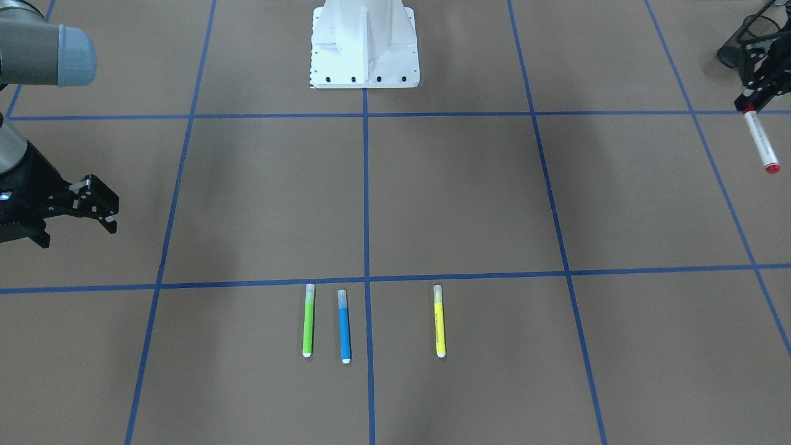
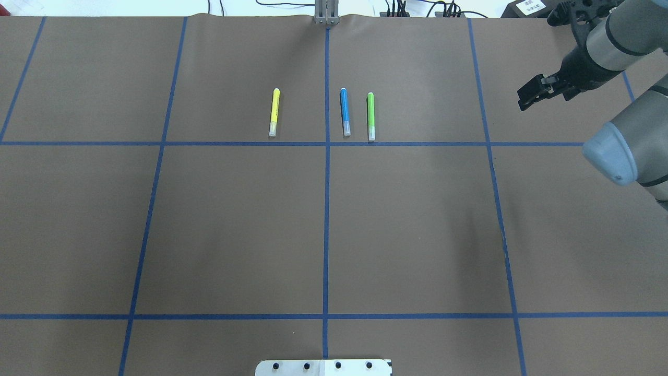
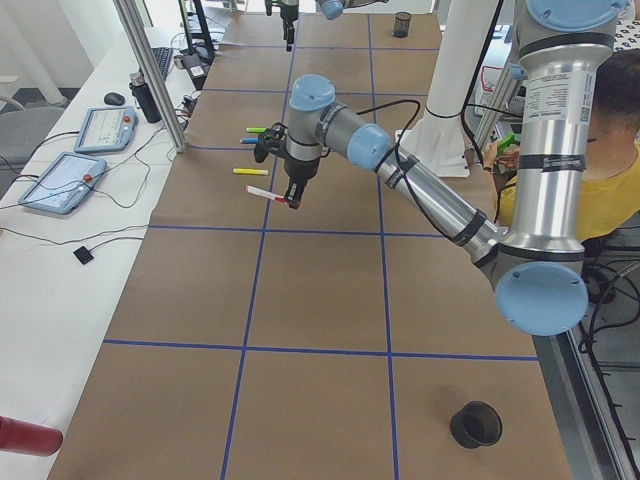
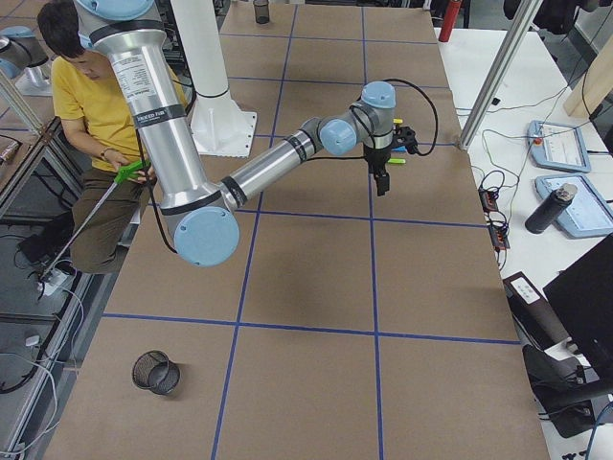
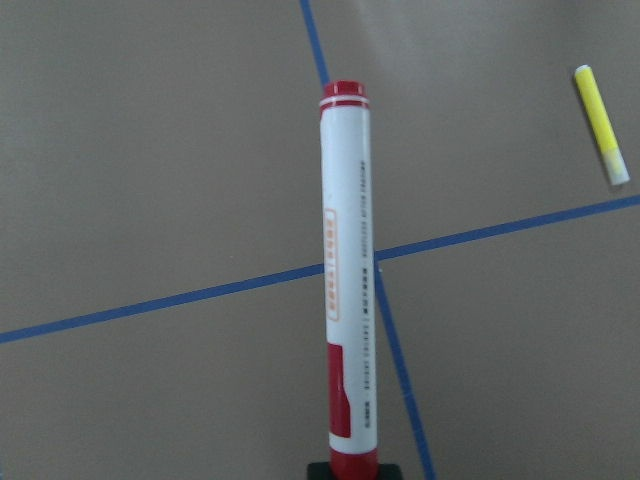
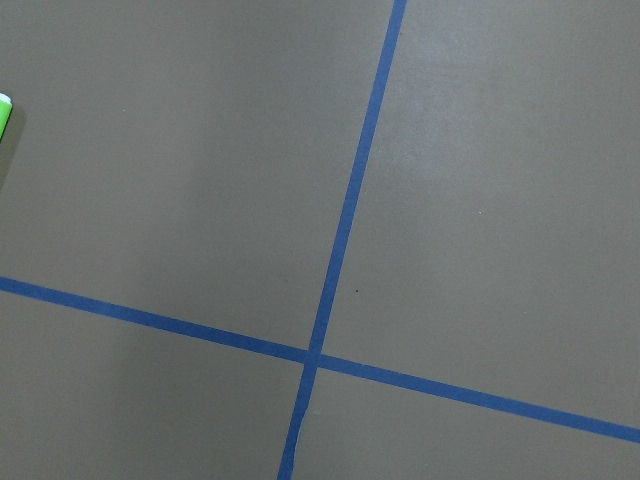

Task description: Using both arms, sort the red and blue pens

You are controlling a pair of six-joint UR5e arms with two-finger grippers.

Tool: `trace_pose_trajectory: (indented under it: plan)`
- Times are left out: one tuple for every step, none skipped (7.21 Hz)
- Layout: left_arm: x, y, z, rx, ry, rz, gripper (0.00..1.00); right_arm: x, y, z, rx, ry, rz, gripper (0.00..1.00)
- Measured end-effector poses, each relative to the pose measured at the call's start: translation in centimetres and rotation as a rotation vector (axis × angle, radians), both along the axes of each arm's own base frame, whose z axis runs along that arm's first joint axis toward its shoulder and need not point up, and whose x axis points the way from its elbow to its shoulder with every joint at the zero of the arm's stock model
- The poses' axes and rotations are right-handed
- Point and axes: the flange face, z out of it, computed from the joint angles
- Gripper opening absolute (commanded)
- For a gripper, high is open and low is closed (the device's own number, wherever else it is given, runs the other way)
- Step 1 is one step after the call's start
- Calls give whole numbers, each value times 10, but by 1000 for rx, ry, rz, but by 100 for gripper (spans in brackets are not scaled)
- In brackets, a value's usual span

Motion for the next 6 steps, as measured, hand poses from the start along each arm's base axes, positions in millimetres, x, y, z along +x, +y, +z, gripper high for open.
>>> trace_pose_trajectory:
  plan:
    - [-34, 21, 32, -8, 0, -4, 0, 0, 0, 0, 0, 0, 0, 100]
    - [-63, 44, 65, -24, 3, -14, 0, 0, 0, 0, 0, 0, 0, 100]
    - [-87, 67, 100, -39, 7, -16, 0, 0, 0, 0, 0, 0, 0, 100]
    - [-111, 93, 137, -44, 7, -20, 0, 0, 0, 0, 1, 1, 1, 100]
    - [-137, 124, 172, -58, 14, -52, 0, 1, 0, 0, 3, 5, 4, 100]
    - [-156, 160, 204, -102, 32, -111, 0, 1, 0, 1, 5, 9, 7, 100]
